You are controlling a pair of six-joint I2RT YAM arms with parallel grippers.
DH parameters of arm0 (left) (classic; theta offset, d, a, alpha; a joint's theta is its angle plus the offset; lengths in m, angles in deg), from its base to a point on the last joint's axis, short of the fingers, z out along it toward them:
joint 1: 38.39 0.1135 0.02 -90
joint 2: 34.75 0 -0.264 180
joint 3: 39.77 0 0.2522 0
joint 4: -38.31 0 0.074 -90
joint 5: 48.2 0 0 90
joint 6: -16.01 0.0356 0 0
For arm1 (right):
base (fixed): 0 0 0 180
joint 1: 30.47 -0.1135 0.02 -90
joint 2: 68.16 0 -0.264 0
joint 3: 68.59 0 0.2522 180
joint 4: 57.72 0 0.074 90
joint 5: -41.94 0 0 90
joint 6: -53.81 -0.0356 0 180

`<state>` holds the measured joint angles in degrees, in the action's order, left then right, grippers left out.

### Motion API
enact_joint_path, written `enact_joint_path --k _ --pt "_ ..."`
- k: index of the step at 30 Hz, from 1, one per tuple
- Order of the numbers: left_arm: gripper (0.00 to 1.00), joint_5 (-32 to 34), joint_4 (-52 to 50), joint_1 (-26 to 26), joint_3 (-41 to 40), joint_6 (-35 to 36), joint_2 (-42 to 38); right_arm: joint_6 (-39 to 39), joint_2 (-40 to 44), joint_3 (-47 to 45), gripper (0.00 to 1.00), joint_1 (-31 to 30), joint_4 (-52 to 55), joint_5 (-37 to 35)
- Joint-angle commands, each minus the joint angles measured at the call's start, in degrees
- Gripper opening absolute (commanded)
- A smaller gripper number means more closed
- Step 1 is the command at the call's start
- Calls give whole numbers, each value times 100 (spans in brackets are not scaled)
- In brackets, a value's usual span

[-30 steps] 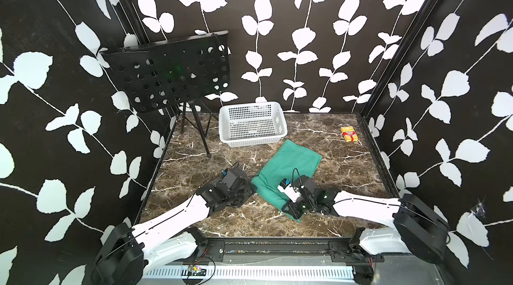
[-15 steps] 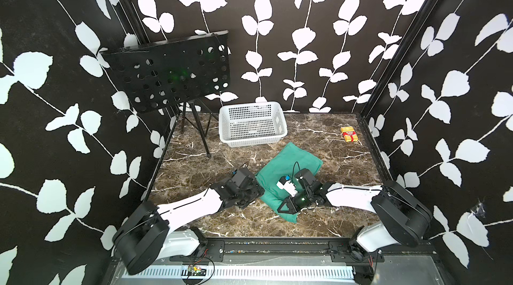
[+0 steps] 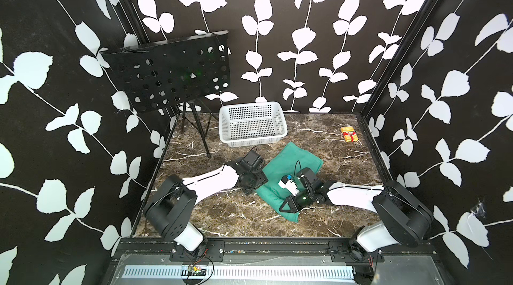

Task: Roll up the long pants
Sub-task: Roll the long pant at the center of the board.

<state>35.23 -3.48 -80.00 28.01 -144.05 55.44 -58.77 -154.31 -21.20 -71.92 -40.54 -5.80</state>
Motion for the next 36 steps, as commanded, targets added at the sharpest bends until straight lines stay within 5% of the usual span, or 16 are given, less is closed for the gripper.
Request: enact_joint_path --k 1,14,21,28,36 --pt "69 171 -1051 106 316 240 153 52 98 118 0 58 372 -232" --pt "53 367 -2010 844 830 976 920 139 46 109 0 90 383 -359" --pt "62 73 -1837 1077 659 1052 1036 192 -59 136 0 86 430 -323" --pt "77 649 -1168 1076 311 920 -494 142 -134 230 0 91 415 -271" --pt "71 452 -794 813 -934 265 -2148 101 -170 267 0 90 427 -263"
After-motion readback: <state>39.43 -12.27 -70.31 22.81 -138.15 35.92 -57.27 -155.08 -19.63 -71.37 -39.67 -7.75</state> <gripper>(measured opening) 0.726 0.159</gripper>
